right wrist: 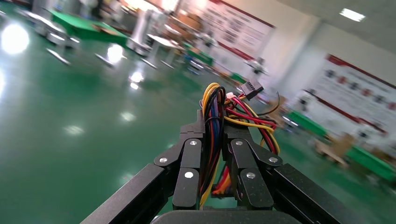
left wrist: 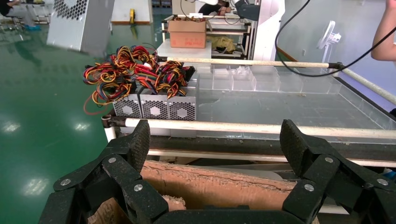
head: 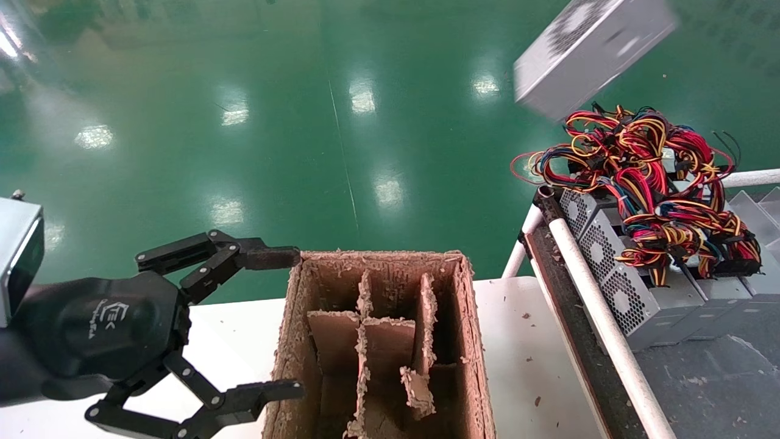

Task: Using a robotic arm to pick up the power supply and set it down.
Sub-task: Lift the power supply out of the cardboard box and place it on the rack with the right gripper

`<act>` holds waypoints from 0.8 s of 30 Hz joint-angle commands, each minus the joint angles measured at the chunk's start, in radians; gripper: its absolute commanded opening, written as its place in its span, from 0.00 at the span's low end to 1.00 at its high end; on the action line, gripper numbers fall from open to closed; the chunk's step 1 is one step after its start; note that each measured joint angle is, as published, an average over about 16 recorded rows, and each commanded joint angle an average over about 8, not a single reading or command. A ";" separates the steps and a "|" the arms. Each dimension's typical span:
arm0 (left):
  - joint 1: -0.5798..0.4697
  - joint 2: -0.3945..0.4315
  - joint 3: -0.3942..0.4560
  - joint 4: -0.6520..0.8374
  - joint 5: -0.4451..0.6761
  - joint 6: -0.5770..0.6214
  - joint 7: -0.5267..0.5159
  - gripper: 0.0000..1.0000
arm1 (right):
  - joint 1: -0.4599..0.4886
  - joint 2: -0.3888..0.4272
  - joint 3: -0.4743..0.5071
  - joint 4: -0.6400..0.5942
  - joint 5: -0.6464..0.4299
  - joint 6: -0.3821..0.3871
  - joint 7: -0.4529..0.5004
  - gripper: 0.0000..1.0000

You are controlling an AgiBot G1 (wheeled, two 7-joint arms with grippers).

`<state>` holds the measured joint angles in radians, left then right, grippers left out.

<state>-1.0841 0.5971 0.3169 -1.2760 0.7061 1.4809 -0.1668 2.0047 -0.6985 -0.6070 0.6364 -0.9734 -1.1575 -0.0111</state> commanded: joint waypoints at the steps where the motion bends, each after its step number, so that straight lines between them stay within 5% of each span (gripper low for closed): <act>1: 0.000 0.000 0.000 0.000 0.000 0.000 0.000 1.00 | 0.058 0.006 -0.010 -0.051 -0.036 -0.004 -0.003 0.00; 12: 0.000 0.000 0.000 0.000 0.000 0.000 0.000 1.00 | 0.208 0.113 -0.064 -0.260 -0.190 -0.049 -0.116 0.00; 24: 0.000 0.000 0.001 0.000 -0.001 0.000 0.000 1.00 | 0.129 0.258 -0.066 -0.390 -0.188 -0.158 -0.247 0.00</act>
<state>-1.0843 0.5968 0.3177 -1.2760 0.7056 1.4806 -0.1664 2.1345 -0.4402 -0.6719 0.2566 -1.1590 -1.3187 -0.2520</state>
